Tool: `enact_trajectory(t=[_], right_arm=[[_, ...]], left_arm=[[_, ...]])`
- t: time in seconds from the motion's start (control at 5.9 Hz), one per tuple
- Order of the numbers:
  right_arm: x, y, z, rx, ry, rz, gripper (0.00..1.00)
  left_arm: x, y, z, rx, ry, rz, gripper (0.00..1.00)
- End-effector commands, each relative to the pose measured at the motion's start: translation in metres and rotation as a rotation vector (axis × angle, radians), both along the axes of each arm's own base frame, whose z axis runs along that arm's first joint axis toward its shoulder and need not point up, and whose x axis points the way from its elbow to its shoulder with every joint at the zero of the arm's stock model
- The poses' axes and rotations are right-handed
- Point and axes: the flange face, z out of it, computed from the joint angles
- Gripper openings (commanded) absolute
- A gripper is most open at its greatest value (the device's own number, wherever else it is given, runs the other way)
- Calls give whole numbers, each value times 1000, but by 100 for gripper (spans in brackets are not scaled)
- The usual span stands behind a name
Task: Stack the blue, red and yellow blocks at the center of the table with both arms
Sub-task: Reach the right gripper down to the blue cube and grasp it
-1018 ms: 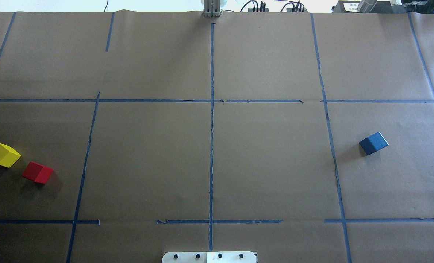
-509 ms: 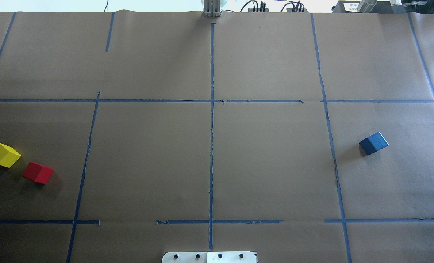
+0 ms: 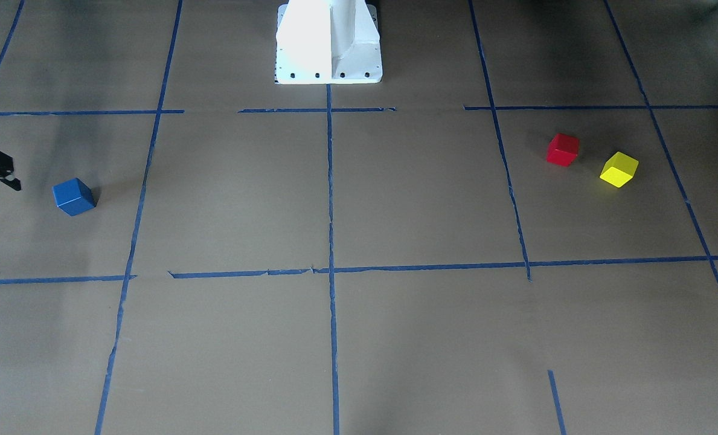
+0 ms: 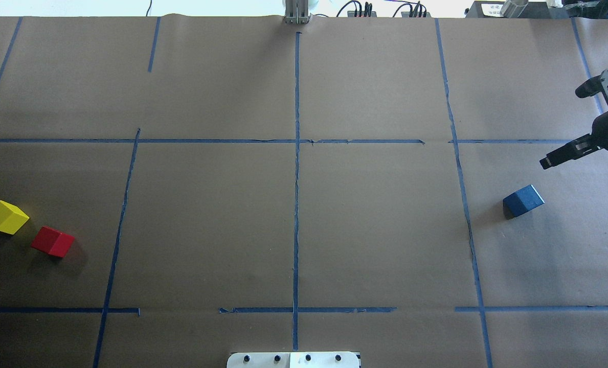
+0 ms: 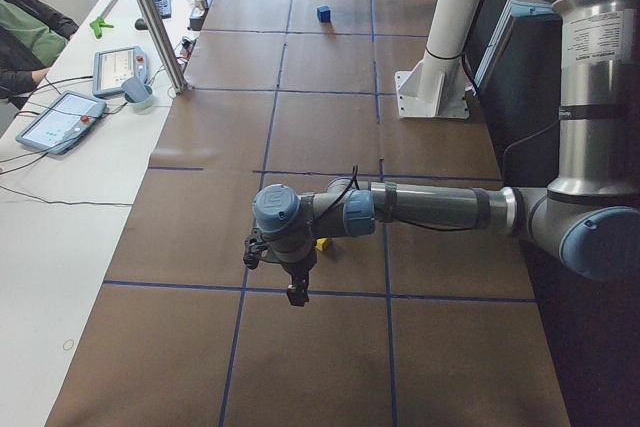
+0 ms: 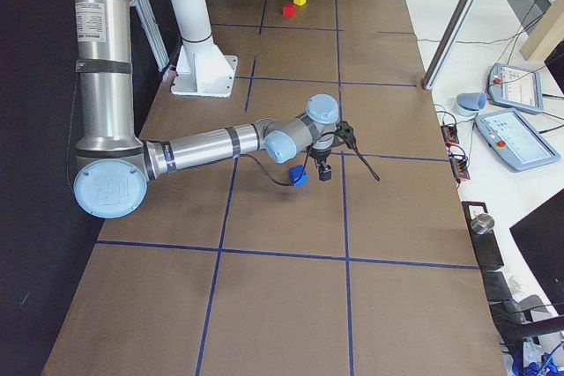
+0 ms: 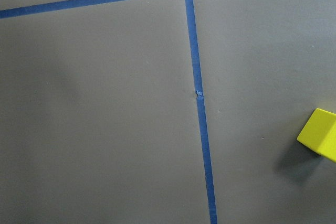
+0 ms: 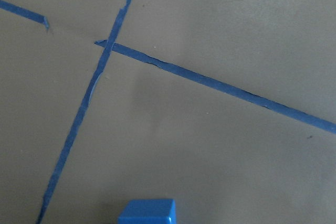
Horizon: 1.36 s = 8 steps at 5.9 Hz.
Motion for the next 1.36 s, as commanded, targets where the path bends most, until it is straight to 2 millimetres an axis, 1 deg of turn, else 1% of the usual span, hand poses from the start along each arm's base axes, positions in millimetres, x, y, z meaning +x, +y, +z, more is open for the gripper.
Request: enact_trajectory(t=[0.0,0.34,0.51,0.68,0.85,1.02,1.19], right_arm=[[-47,23,7,-6,36,12,100],[-66,42,32,-18,79,-31,100],[-76,47,48,-38,98,-56,100],[-83,50,55,-46,106,-72,100],[-86,49,54,-52,104,-71,59],[-86,49,53,-50,103,-69,12],[-85,48,47,-45,98,-63,1]], left_arm=[[0,0,1,-2,0,0,100],[0,-1,1,0,0,0,100],[0,-1,2,-3,0,0,100],[0,-1,2,-2,0,0,100],[0,-1,2,-3,0,0,100],[0,-1,2,-3,0,0,100],[0,-1,2,-3,0,0,100]])
